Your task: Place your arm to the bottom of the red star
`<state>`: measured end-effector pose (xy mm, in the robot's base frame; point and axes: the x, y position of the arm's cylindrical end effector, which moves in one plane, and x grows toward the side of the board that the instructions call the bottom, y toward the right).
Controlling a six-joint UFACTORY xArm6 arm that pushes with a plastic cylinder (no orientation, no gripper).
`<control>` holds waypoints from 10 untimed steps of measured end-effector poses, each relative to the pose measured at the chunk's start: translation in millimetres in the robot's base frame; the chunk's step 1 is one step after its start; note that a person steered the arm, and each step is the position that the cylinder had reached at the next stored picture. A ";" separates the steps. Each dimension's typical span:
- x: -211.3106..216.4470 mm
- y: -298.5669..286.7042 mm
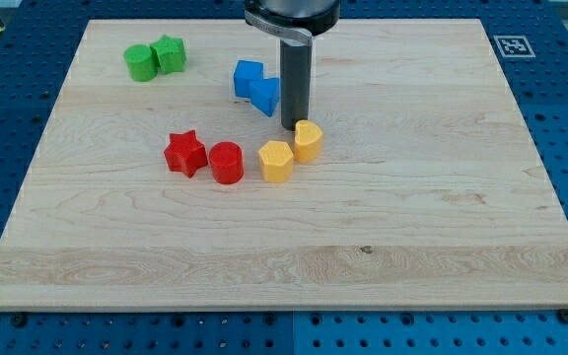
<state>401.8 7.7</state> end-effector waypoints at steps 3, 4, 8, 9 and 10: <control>-2.9 -41.2; -4.9 -85.5; 68.0 -164.5; 85.5 -157.6; 94.6 -144.3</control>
<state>496.4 -136.6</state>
